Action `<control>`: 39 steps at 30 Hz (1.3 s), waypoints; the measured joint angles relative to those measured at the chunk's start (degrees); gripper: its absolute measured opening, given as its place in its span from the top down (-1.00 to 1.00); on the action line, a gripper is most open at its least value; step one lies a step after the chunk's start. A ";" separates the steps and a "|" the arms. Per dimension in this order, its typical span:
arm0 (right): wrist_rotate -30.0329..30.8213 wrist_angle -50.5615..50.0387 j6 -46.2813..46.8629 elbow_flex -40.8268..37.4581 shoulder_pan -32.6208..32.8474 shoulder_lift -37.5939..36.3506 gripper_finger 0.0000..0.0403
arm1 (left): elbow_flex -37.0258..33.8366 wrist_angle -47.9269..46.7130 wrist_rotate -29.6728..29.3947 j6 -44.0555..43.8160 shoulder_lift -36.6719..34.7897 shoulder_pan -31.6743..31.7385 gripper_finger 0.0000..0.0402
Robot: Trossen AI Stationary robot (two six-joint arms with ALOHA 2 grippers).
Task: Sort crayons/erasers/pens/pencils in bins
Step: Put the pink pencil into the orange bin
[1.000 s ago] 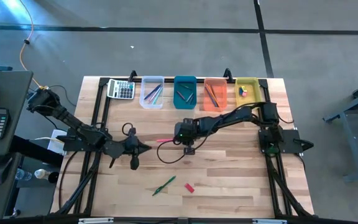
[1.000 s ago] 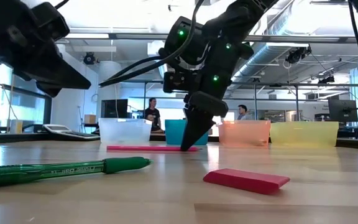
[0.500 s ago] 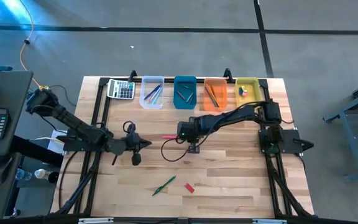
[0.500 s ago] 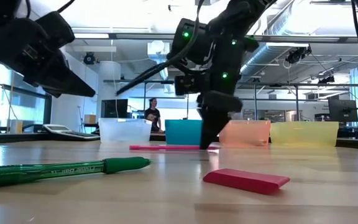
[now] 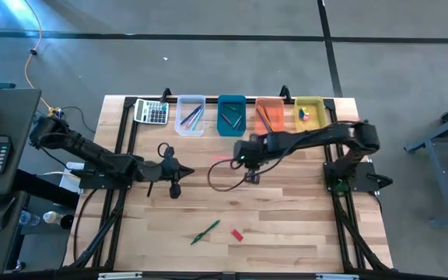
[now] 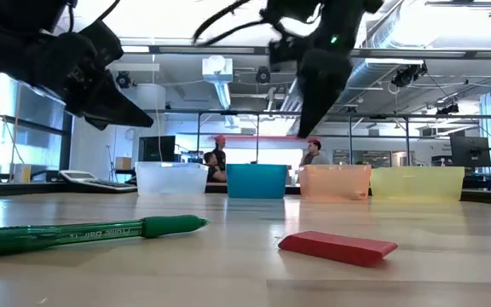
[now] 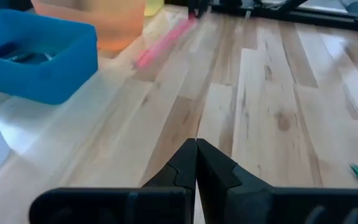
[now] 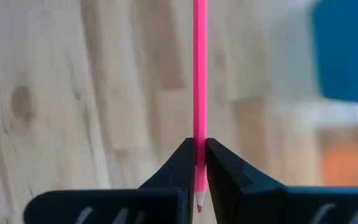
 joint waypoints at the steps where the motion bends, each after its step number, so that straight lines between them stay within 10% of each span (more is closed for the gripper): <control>1: 1.15 -1.73 0.60 0.00 -0.47 -1.56 0.91 | 0.00 0.50 0.84 0.52 0.00 0.66 1.00; 14: 14.81 -9.83 15.12 -3.76 -19.53 -15.10 0.91 | -0.04 14.47 12.47 7.52 0.22 9.10 1.00; 24: 1.84 8.39 17.13 -15.28 -36.36 -10.07 0.91 | -0.04 20.31 13.65 8.45 0.22 11.97 1.00; 39: -1.19 10.46 20.04 -18.51 -36.30 -9.63 0.91 | -0.04 20.16 13.42 8.86 0.22 11.97 1.00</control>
